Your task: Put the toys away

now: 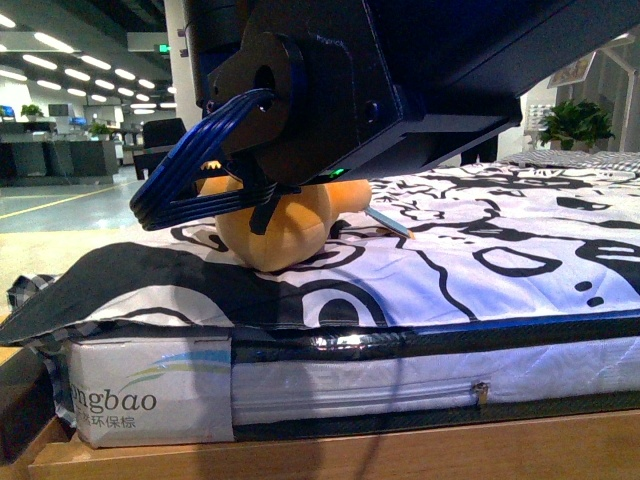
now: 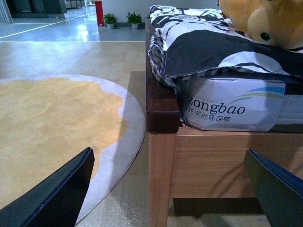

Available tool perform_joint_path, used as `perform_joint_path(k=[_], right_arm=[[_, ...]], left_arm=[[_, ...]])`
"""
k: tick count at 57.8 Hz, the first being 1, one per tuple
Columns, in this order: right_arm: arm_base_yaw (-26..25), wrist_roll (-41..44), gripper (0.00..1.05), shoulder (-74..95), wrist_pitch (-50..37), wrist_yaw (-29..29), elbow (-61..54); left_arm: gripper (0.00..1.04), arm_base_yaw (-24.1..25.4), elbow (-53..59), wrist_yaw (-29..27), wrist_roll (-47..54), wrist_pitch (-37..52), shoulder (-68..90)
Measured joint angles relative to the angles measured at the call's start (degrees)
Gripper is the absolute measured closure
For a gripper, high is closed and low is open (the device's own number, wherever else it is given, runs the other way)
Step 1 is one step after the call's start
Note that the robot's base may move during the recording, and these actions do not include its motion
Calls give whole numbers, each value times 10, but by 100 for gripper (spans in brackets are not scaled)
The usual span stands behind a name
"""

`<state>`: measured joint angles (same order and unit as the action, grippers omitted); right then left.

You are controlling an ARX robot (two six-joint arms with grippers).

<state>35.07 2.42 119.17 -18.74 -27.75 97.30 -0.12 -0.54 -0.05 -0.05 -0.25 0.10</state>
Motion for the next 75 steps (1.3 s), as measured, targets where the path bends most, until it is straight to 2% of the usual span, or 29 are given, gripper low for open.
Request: perform_joint_path(k=[12,32,48,58,64,70,75], right_arm=[[-22,-12,6,16,0,-21,-4],[-30,-60,7,15,12,-6,-32],[-16,-60,43,5,12,-22,-40],[-6,-53,67,-12,10,-14,-40],[2,-33,85,-40,-7,2,-40],[2,-18,93,-82,-20,30,-44],[-2,-1,94,-144,-36,56,-67]], left_arm=[[6,0,0,0,0,0,0],[6,0,0,0,0,0,0],[6,0,0,0,0,0,0],[6,0,0,0,0,0,0],[6,0,0,0,0,0,0],[6,0,0,0,0,0,0],[6,0,0,0,0,0,0]])
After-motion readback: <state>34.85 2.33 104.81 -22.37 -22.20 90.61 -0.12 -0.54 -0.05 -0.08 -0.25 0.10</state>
